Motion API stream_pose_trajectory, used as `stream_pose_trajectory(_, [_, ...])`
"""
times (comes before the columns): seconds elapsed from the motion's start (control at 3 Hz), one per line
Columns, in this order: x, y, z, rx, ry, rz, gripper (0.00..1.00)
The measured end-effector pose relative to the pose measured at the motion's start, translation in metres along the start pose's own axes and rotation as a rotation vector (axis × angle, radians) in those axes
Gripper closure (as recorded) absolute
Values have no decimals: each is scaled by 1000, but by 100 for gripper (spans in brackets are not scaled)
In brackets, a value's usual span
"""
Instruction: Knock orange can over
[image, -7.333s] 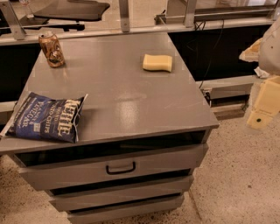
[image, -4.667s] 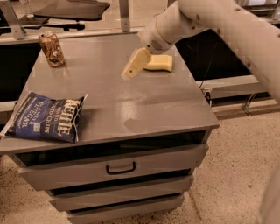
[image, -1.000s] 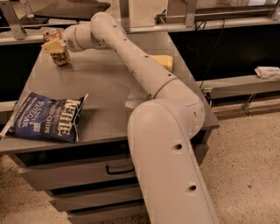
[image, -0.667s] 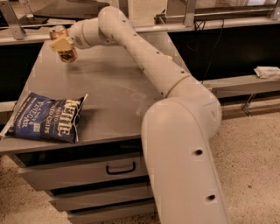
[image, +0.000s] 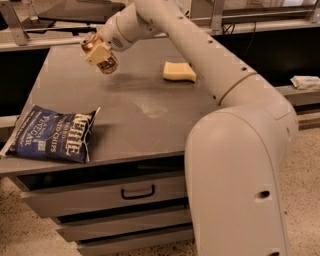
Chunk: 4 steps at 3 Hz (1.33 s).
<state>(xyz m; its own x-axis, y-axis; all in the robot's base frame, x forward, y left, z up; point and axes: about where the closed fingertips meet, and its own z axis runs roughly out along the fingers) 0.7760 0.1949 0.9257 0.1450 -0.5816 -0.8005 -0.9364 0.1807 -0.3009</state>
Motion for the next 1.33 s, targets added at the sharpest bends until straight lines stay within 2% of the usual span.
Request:
stream_pose_trajectory(0.33, [32, 24, -26, -90, 156, -112, 100])
stream_pose_trajectory(0.67, [53, 44, -35, -160, 265, -201, 100])
stream_pose_trajectory(1.0, [61, 57, -32, -206, 345, -279, 82])
stream_pose_trajectory(1.33, [61, 63, -26, -226, 378, -320, 59])
